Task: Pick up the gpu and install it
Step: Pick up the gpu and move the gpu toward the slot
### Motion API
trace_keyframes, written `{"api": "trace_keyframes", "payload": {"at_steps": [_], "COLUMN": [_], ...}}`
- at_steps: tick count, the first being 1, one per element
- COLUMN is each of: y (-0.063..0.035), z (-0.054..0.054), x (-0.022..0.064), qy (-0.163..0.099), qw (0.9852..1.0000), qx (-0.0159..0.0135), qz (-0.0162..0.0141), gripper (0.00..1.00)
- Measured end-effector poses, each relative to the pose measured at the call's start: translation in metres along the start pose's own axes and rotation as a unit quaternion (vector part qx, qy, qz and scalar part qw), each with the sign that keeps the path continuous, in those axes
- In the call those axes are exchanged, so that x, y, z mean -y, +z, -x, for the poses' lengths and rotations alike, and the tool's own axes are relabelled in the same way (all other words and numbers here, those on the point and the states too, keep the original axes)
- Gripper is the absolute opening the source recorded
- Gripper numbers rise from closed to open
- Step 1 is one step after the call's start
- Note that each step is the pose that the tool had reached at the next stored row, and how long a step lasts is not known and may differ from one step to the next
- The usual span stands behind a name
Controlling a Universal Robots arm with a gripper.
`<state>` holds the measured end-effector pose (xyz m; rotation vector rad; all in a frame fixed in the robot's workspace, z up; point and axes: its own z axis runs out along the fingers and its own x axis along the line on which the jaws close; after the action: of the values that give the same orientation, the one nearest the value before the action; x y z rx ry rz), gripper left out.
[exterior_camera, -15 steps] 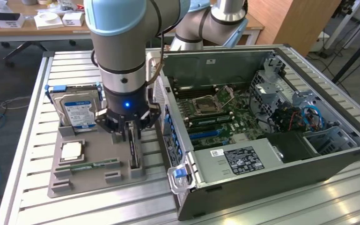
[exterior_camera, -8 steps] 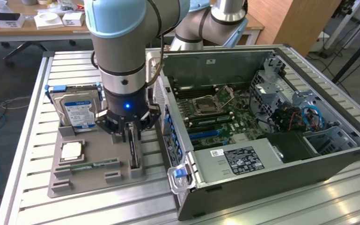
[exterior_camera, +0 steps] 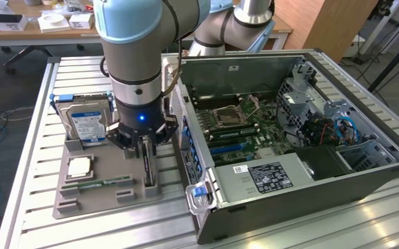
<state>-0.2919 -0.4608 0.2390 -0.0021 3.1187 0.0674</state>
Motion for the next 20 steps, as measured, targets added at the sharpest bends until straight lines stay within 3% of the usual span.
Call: {"api": "trace_keyframes", "payload": {"at_steps": [20], "y": [0.0065], "z": [-0.0014], "x": [0.0004], "qy": [0.0], "qw": [1.0], "qx": [-0.0002], "qz": [-0.0001], "gripper": [0.41]}}
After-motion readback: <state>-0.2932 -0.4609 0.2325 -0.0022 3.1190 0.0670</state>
